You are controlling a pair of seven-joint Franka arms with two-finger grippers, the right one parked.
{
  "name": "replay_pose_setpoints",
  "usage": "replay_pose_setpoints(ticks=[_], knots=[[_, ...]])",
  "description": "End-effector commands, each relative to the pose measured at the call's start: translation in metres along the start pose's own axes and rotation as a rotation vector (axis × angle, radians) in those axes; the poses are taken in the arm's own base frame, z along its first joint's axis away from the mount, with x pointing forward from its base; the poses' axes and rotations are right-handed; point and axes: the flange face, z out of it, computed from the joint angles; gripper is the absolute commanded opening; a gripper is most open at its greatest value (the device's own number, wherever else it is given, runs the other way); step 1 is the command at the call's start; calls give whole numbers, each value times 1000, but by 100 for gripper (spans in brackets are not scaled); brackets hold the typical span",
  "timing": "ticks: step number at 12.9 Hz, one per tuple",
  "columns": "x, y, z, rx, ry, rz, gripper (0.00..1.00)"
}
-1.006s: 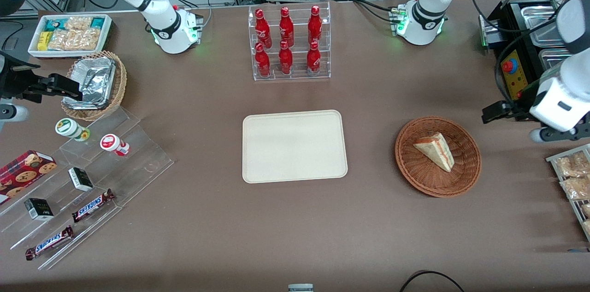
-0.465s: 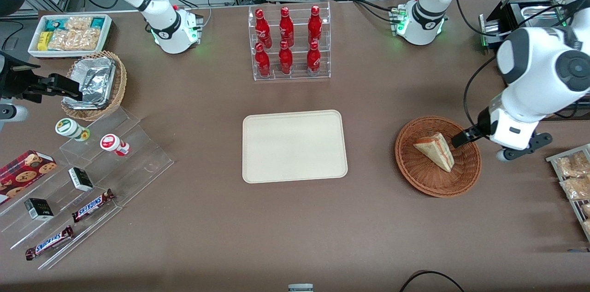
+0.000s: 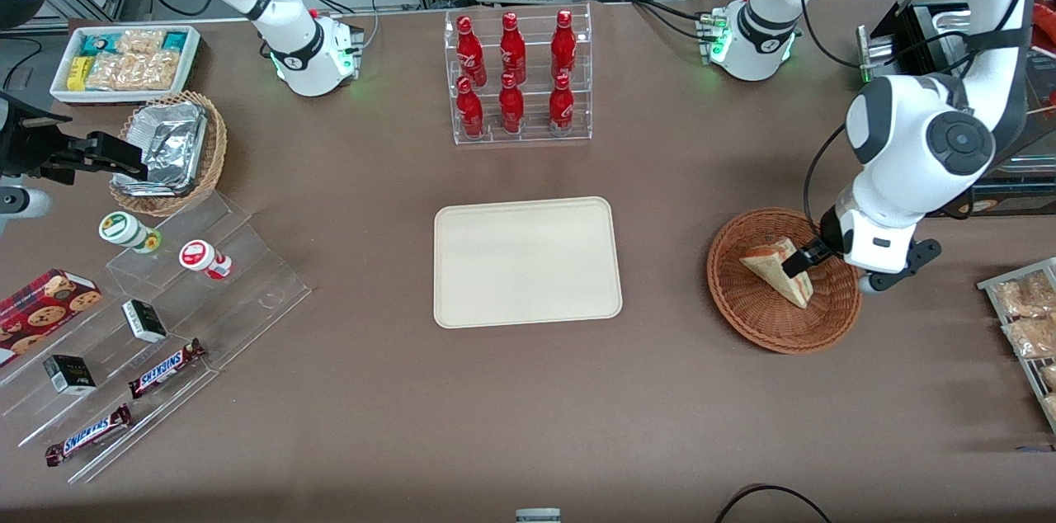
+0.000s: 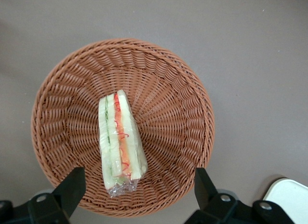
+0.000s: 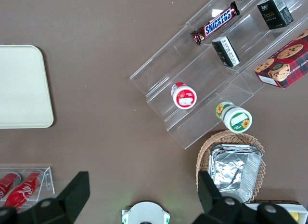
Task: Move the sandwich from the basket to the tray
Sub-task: 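Lower the left gripper and close it on the sandwich's crust edge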
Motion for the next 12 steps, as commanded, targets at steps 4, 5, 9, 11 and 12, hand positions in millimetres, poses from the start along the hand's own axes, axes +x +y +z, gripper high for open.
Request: replay_pose_setpoints(ticks=[4,5,9,11,12], knots=[[-14,-12,38,15,-14,-30,100],[-14,-12,44,18,-20,-36,100],[-14,-13,68,12,-13,-62,100],[-14,-13,73,13,-16,-62,100],[-14,-14,78,17,-20,-64,100]])
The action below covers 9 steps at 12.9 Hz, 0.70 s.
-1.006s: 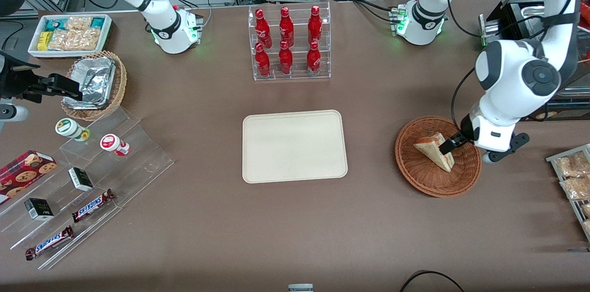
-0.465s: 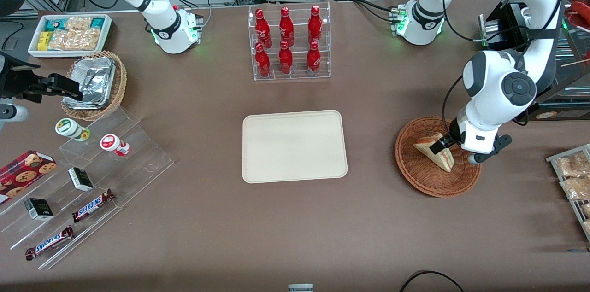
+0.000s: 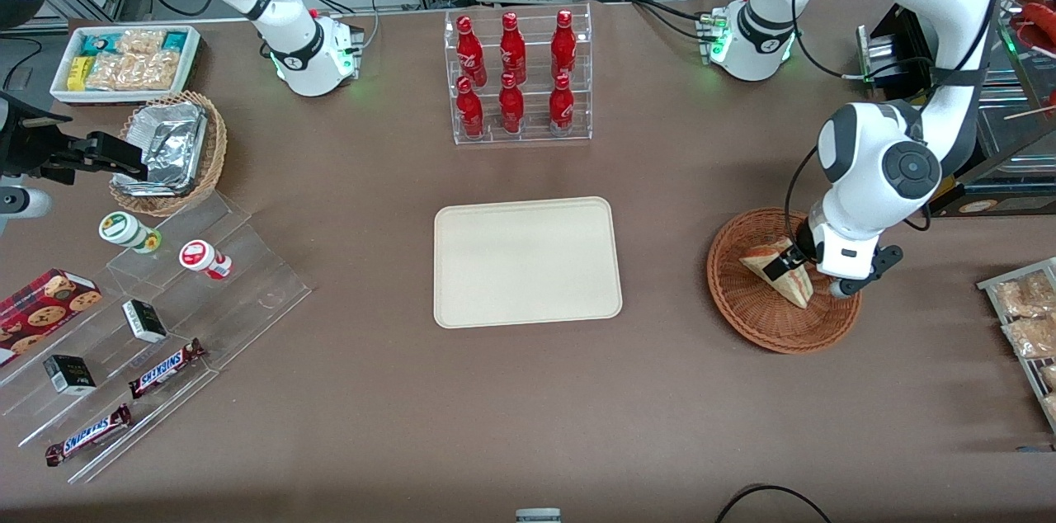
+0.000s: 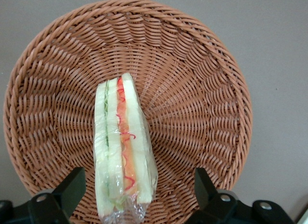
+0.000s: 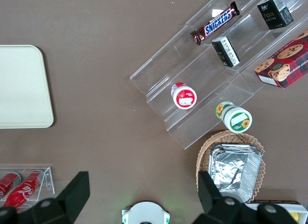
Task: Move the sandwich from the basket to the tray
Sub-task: 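Lower the left gripper and close it on the sandwich's crust edge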
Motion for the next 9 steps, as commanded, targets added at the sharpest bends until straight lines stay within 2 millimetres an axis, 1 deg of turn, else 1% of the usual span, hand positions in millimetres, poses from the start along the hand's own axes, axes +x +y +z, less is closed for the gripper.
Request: replay_pose_setpoints(ticks=[1,3,9], knots=[[0,-1,11,-1,7,-18,100],[-2,-2,22,1,1,-19,100],[-7,-9,32,18,-17,-21,100]])
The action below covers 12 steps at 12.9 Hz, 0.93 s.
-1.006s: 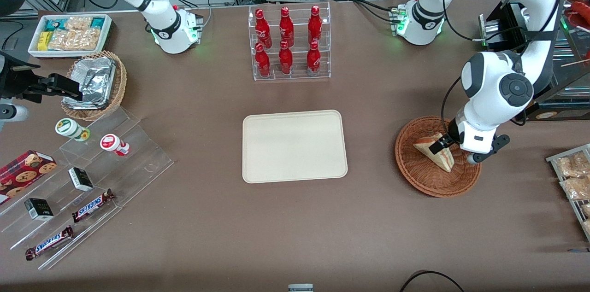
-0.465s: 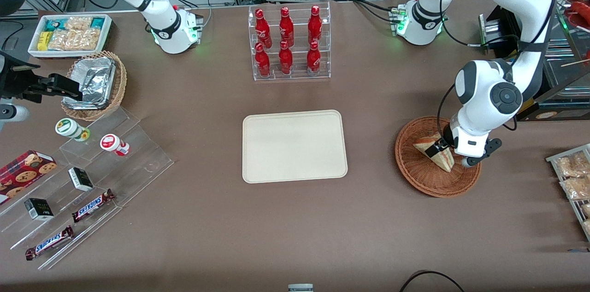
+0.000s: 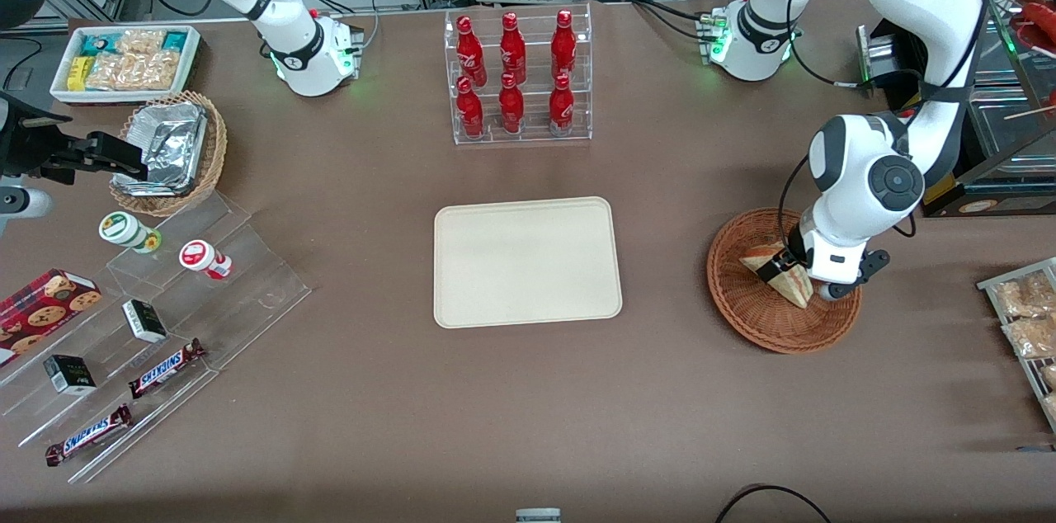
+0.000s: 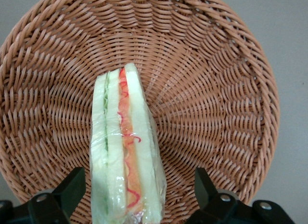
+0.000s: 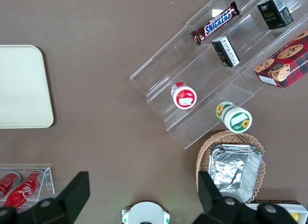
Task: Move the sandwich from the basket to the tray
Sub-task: 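Lower the left gripper and close it on the sandwich's crust edge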
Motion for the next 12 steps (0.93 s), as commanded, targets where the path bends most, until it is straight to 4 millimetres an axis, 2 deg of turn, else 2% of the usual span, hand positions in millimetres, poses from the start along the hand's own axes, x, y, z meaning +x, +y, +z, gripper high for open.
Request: replay_pose_setpoints(ticks=[1,4,5,6,7,8,9,10,12], knots=[[-3,-4,3,0,7,-17,100],[-7,-6,7,8,-3,-28,98],[-8,-6,8,9,-4,-46,90],[-8,-6,8,8,-3,-60,73],[-7,-6,7,8,-3,-65,41],[-7,-6,7,8,-3,-65,20],[-6,-5,6,6,0,-65,4],[-5,-5,4,4,2,-63,0],[-1,-2,-10,-5,16,-54,0]])
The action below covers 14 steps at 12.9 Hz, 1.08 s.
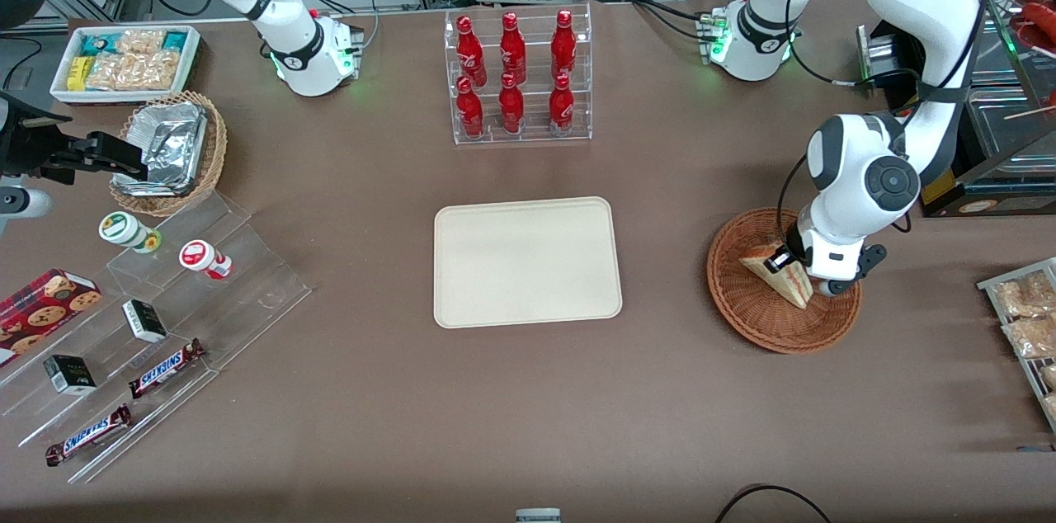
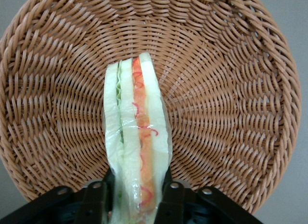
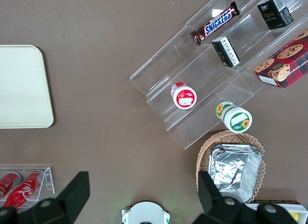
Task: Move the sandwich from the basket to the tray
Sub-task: 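Lift the sandwich and carry it toward the cream tray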
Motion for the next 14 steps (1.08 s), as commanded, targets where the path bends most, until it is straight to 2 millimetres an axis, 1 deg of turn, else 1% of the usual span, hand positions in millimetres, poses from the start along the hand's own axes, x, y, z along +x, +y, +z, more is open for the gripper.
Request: replay_pose_setpoints(ticks=[1,2,3,4,6,7,8,9,11,12,14], knots=[[5,7,-31,-17,29,-1,0],[11,14,-52,-8,19,1,0],[15,26,-73,15,2,18,0],[16,43,-98,36,0,48,0],[11,76,-139,39,0,123,0],[5,95,-156,27,11,169,0],[-6,114,-166,14,17,198,0],[-22,130,-172,6,24,236,0],[-51,166,-174,-9,36,305,0],[-61,185,-170,-16,33,329,0],[-98,227,-157,-19,32,406,0]])
